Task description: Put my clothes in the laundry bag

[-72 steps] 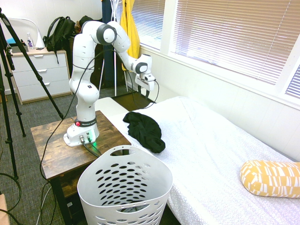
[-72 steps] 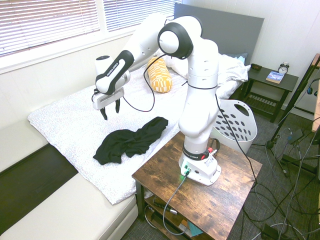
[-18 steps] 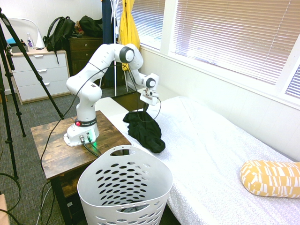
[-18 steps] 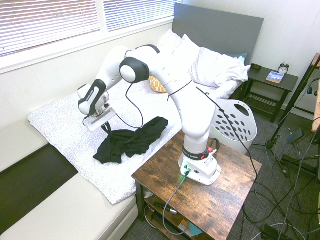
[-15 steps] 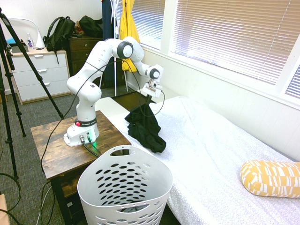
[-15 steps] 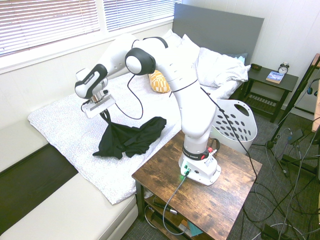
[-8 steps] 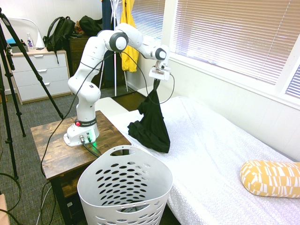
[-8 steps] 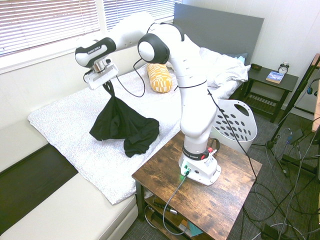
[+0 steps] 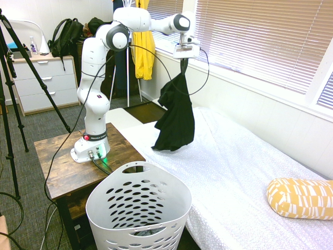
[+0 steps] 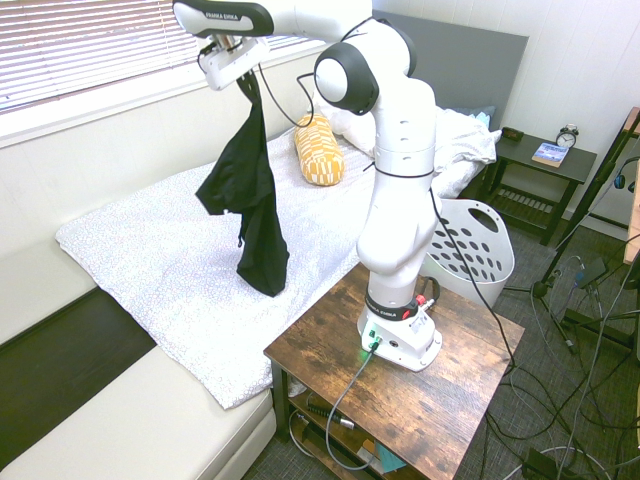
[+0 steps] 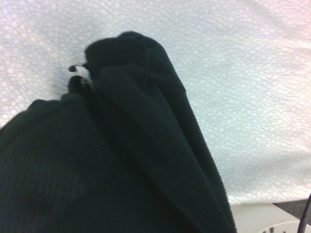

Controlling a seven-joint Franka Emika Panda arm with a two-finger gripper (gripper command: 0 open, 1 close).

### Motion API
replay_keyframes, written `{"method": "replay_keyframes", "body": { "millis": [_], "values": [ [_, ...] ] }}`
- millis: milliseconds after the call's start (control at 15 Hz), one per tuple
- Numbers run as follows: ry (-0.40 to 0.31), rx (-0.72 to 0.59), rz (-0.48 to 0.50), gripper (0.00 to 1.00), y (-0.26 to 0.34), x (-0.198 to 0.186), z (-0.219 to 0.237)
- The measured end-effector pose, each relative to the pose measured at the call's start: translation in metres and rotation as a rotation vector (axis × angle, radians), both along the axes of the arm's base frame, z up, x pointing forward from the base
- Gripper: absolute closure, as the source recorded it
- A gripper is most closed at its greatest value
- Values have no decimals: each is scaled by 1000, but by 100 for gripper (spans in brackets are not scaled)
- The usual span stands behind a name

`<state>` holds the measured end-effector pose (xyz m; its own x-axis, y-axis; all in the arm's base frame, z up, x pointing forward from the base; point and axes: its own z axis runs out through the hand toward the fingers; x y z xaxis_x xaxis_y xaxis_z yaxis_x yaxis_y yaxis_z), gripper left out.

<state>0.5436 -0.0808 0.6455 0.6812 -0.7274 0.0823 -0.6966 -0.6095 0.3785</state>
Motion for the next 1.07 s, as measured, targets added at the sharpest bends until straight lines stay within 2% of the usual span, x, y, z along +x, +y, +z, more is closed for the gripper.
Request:
{"method": "replay_keyframes", "body": {
  "millis": [400, 600, 800, 1067],
  "values": [
    [20, -132, -57, 100, -76, -83, 125],
    [60, -181, -90, 100, -107, -146, 183],
    [161, -182, -108, 100, -130, -202, 210],
    [356, -145, -177, 100, -196, -242, 196]
  ]
}}
